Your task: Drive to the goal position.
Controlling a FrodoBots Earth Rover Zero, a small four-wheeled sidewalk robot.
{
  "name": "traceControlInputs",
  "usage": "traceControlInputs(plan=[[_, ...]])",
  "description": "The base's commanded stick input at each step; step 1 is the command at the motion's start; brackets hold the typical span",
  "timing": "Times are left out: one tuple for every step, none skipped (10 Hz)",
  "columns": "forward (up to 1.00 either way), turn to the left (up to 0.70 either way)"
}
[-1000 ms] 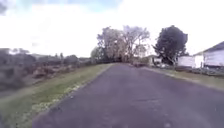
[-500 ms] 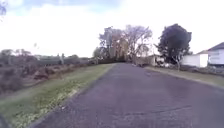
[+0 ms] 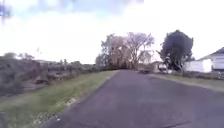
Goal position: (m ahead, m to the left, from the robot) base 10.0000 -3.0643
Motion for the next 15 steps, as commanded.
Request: traceControlInputs(plan=[[0.5, -0.2], [0.44, -0.17], [0.37, -0.15], [0.31, -0.12], [0.25, -0.1], [0.18, -0.07], [0.12, -0.05], [0.06, -0.02], [0.0, 0.0], [0.0, 0.0], [0.0, 0.0], [0.0, 0.0], [0.0, 0.0], [0.0, 0.0], [0.0, 0.0]])
